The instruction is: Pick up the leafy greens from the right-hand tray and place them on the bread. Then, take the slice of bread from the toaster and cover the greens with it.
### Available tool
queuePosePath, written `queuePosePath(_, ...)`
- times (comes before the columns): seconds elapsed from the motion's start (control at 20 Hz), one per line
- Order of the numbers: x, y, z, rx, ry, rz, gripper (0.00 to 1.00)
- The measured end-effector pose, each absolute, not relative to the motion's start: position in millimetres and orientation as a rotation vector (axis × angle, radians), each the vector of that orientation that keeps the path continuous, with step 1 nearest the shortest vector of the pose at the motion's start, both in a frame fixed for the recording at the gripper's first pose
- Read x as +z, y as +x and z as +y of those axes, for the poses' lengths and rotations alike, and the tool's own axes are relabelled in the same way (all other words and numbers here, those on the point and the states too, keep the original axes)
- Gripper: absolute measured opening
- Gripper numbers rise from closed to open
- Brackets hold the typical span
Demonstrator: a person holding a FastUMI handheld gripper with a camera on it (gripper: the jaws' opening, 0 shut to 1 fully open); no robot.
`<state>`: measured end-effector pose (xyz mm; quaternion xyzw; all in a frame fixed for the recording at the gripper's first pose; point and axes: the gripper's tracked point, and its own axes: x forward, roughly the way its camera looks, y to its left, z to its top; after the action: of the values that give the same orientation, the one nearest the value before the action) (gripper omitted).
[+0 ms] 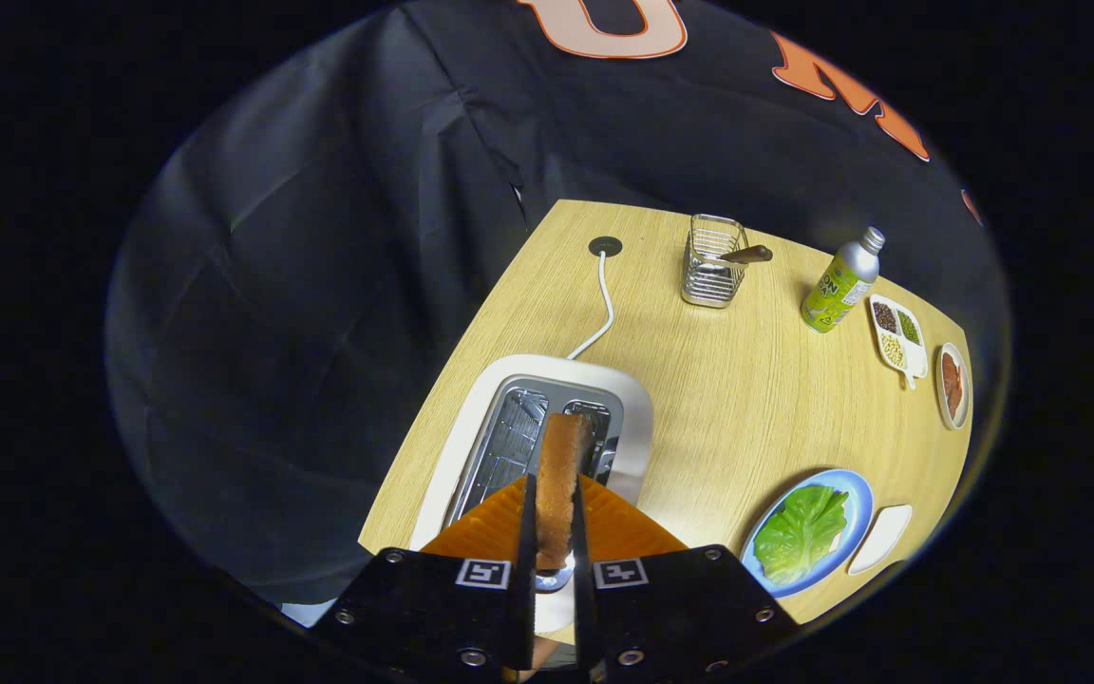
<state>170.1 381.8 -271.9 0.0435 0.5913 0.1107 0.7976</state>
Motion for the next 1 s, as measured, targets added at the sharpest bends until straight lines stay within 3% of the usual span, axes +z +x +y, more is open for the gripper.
queuePosePath(0.2, -255.4, 173.7, 379.7, 0.254, 0.161, 1.229, 0.12)
queuePosePath(1.0, -156.8, 152.1, 325.4, 0.347, 0.299, 0.983, 0.12)
